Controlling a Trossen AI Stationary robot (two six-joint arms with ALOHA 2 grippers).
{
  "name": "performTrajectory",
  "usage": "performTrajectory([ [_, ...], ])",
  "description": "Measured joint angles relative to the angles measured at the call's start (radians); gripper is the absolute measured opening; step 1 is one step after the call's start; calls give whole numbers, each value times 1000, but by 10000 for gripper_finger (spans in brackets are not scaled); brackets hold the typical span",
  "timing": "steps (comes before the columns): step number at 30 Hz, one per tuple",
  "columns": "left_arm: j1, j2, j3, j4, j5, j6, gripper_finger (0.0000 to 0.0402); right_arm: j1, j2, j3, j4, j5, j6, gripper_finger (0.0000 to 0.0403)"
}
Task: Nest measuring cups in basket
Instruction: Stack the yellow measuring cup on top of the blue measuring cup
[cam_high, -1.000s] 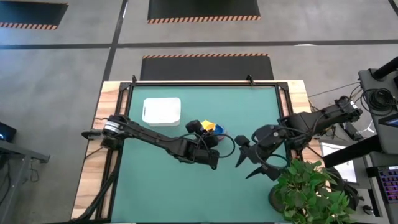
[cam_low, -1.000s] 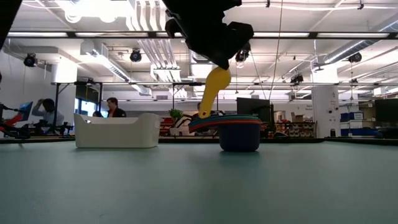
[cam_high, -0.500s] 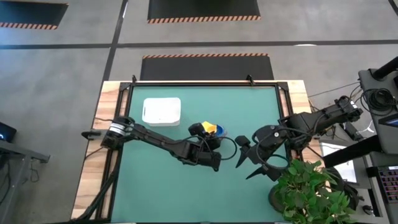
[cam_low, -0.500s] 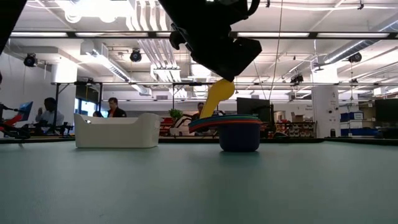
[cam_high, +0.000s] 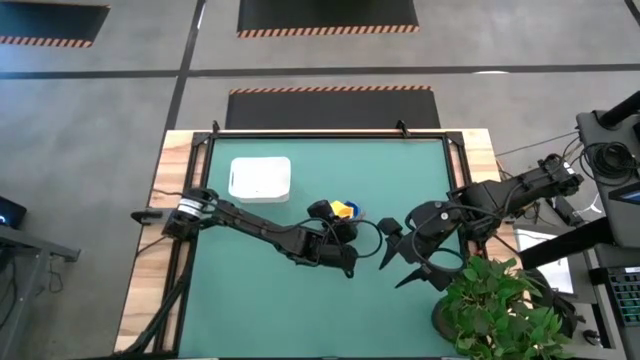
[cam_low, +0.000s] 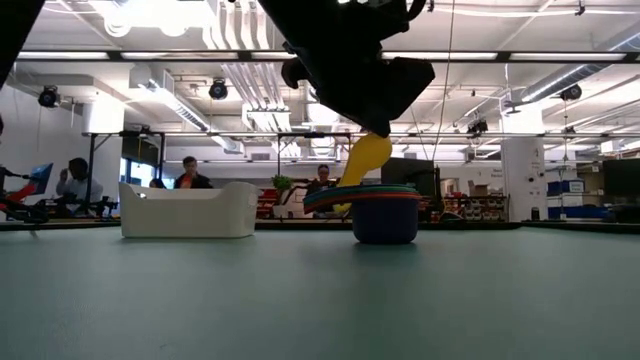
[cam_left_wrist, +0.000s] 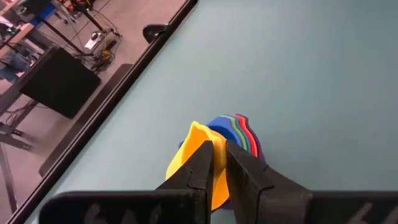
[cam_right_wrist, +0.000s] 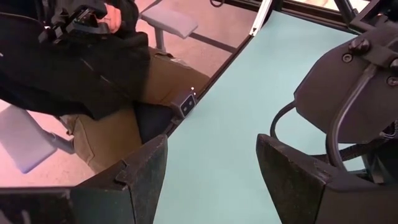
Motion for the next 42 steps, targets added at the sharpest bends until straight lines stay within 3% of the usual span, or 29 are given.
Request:
performTrajectory([
  [30,27,23,-1,40,96,48,19,0,0,-2,-7,0,8,233],
  [42,27,24,-1,68,111,87,99,0,0,-2,-7,0,9,233],
])
